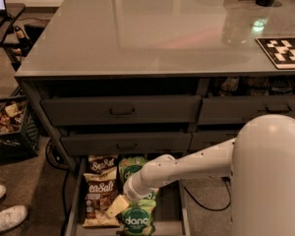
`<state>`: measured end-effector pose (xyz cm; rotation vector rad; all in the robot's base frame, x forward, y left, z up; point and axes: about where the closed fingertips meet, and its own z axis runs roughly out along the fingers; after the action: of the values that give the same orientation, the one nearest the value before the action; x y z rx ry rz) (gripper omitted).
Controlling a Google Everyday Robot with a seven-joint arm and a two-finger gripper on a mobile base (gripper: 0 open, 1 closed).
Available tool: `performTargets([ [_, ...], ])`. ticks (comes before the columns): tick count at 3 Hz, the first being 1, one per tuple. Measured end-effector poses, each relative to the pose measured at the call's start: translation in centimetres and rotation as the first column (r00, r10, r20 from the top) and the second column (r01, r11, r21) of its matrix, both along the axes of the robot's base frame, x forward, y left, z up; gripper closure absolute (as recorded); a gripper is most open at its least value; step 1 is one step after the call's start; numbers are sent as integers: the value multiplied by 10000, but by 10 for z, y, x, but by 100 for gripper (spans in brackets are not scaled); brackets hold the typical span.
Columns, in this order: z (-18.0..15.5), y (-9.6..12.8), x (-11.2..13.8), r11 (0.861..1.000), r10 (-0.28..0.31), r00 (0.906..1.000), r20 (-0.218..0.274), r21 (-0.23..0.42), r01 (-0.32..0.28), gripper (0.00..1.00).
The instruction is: Pick brown chip bag from bottom drawer and place on counter
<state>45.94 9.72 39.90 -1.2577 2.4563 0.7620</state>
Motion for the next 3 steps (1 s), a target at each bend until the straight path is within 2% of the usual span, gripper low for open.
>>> performTargets([
  [1,-8,6,0,9999,31,10000,6,131,-31,0],
  [2,-35,2,-10,9993,203,9996,182,-332,-197,0],
  [3,-62,0,0,9955,-610,9981,116,-723,617,0],
])
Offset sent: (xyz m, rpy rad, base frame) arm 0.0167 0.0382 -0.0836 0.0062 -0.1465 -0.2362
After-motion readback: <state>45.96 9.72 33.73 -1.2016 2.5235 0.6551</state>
